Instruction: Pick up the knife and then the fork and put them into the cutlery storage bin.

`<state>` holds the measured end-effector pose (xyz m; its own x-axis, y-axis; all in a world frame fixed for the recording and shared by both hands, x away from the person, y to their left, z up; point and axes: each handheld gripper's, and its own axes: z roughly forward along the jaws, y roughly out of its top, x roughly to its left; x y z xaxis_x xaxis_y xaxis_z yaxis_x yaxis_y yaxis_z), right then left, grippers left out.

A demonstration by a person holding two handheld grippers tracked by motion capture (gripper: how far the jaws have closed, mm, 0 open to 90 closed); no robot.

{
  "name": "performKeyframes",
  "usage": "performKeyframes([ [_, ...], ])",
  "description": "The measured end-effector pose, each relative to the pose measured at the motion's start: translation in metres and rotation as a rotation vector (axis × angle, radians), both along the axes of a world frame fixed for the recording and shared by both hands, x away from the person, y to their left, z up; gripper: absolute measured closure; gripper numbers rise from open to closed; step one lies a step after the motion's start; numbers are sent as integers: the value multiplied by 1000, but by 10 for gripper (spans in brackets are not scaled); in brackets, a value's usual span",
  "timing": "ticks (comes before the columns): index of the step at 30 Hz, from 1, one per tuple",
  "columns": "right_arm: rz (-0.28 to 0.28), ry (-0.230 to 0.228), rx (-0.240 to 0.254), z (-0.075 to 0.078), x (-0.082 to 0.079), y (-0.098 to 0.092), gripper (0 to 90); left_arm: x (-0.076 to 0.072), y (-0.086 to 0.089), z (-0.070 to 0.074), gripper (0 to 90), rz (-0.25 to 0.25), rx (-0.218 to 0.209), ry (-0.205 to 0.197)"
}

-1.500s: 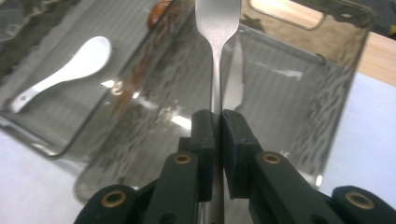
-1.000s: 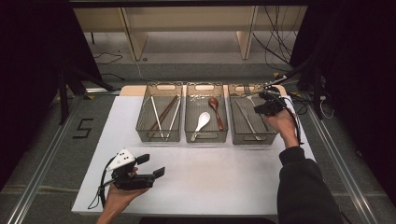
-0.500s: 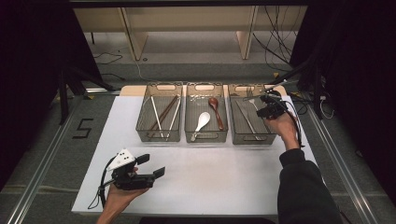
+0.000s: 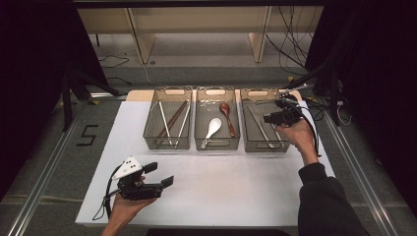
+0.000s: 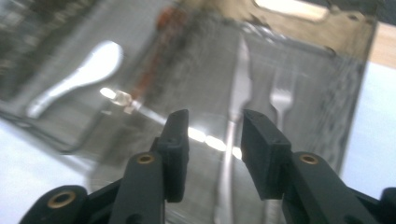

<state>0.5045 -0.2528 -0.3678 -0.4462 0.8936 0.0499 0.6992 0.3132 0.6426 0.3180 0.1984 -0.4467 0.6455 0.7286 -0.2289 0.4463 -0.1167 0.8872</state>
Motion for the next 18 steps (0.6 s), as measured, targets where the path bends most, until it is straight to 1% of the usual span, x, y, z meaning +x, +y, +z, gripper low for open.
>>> performKeyframes([
  [2,24,-14,38,3,-6,3,590,0,0,0,165,-1,2,1],
  [4,46,-34,99,7,-14,5,578,0,0,0,165,-2,4,0],
  [7,76,-54,140,9,-24,12,542,0,-1,0,165,-3,2,2],
  [10,103,-59,219,12,-34,17,505,0,0,0,165,0,0,2],
  [13,110,-72,245,13,-43,21,445,0,0,0,165,-1,-3,3],
  [18,114,-93,250,11,-56,25,399,0,1,0,165,0,-4,3],
])
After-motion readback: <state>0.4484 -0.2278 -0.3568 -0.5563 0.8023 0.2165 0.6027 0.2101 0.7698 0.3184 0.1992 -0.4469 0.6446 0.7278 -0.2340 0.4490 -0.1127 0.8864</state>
